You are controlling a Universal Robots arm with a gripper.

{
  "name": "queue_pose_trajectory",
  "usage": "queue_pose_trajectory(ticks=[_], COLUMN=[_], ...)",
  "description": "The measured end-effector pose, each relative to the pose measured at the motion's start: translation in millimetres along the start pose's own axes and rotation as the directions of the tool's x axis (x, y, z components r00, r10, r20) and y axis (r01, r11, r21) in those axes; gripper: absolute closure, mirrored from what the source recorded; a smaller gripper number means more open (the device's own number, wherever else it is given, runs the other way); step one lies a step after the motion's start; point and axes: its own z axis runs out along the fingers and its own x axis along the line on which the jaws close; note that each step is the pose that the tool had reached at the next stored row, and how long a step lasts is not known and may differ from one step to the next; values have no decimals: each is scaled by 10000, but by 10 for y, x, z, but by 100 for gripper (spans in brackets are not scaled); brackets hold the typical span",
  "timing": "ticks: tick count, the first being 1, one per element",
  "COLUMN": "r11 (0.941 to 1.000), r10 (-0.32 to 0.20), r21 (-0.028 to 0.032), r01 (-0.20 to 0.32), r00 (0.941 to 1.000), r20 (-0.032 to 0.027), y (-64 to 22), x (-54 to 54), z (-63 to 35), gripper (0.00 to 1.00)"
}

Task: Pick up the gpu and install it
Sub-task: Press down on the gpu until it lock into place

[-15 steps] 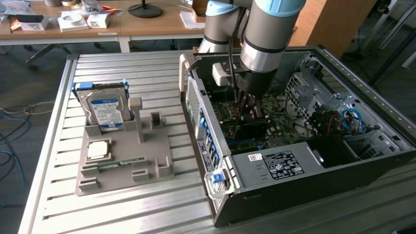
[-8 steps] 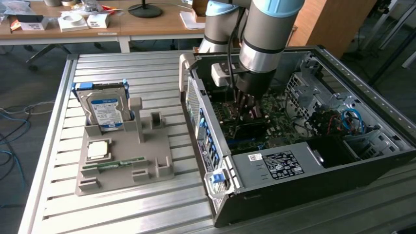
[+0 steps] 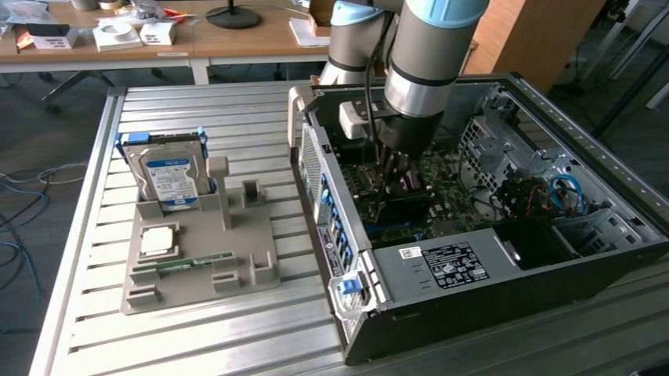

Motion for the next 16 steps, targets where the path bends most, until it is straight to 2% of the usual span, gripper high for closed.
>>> queue_pose_trajectory(ticks=[9,16], r11=[10000,10000], r10=[0,0], r21=[0,-1], r01=[0,0], r00=[10000,10000], r20=[-4,2], y=[-3,-3], x=[-3,-2], z=[-85,-91], gripper=[89,89])
